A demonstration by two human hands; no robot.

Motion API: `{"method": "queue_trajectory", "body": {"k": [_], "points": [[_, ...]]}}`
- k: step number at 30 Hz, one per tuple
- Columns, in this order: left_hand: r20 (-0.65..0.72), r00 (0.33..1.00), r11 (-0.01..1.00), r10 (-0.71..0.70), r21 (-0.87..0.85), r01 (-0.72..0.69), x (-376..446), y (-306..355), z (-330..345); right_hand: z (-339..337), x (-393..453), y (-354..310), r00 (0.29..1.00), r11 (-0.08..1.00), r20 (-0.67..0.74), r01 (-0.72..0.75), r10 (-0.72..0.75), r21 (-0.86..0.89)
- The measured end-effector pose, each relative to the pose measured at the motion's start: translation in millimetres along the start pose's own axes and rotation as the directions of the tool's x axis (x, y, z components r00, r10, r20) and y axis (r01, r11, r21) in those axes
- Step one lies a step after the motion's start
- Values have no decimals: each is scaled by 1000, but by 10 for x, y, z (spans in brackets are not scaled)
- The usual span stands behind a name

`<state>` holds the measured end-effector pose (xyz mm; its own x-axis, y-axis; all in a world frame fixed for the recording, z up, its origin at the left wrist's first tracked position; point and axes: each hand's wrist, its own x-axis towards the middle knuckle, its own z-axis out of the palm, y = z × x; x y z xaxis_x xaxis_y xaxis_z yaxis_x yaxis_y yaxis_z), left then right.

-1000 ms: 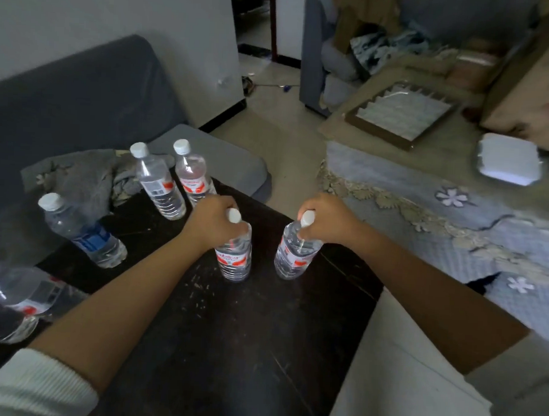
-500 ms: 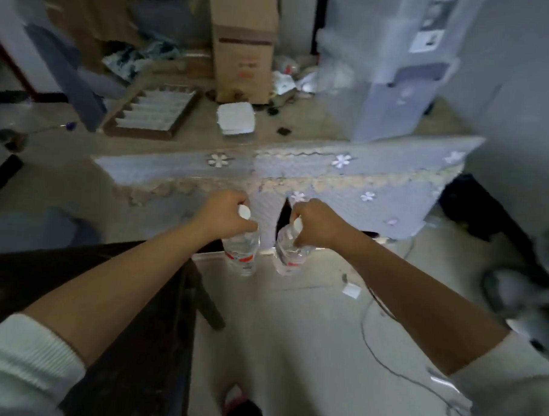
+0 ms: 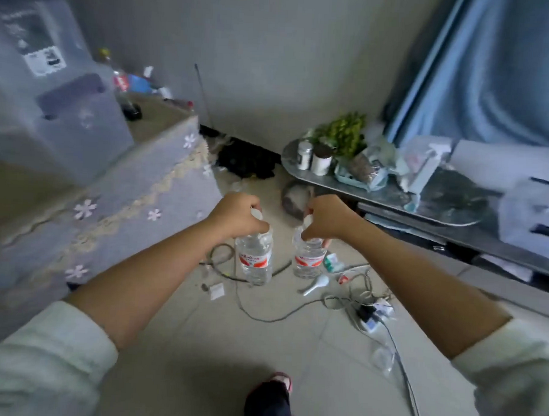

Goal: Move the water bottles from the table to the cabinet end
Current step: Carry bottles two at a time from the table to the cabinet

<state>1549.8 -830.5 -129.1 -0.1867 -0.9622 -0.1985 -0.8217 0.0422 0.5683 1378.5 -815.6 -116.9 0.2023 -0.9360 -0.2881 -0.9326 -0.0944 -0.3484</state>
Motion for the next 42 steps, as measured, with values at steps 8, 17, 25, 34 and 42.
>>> {"method": "queue_trajectory", "body": {"k": [8,17,25,34,42], "points": [[309,877,888,369,163,-431,855,1437,741,-319,-516,1364,874,877,-110,-458,474,144],[626,550,660,552,75,-747,868,2765,1886,-203,-1702,2477,481,475,-117,-742,869,473],[739,399,604,543,-14,-797,507,3896,3034,-104,-2835,3589,265,233,-25,-797,964,558],[724,387,638,570,-93,-765,107,5295,4089,-205,-3869,4810,220,217,-60,-819,974,531],[662,399,637,634,-155,-755,16,6474,4890,-439,-4470,5959,148,162,-76,-751,986,640]]}}
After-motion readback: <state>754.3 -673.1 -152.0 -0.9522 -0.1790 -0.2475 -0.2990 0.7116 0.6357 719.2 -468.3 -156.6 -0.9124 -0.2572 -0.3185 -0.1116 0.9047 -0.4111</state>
